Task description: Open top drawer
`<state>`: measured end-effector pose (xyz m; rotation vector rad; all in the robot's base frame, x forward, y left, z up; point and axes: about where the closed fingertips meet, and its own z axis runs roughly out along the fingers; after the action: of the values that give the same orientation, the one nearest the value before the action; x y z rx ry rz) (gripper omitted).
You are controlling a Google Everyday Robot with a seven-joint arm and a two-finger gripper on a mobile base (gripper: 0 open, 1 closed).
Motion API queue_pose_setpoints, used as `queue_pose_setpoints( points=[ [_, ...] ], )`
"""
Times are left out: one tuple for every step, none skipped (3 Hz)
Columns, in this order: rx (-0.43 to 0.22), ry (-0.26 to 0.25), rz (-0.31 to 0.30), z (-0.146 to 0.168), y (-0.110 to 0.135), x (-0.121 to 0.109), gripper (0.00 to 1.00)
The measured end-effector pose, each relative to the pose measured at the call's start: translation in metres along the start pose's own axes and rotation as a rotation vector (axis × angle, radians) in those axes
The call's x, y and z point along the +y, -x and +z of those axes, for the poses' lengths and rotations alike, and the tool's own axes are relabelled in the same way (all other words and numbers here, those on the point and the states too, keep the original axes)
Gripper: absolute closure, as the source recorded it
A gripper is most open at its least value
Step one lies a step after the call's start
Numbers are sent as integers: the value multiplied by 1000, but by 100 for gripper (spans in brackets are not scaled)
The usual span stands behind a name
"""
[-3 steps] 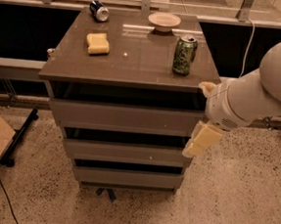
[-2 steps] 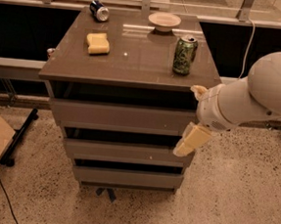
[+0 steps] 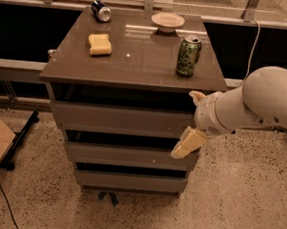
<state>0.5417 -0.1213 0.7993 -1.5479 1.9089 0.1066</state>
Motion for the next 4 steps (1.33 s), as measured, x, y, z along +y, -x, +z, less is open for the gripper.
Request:
queue_pose_setpoints(
  points=[
    [0,-32,7,18,-3,-5,0],
    [-9,-61,28,46,-13,-11,0],
    [-21,-87,68,76,-28,-18,0],
    [-40,-108,96,113,-43,-42,0]
  ],
)
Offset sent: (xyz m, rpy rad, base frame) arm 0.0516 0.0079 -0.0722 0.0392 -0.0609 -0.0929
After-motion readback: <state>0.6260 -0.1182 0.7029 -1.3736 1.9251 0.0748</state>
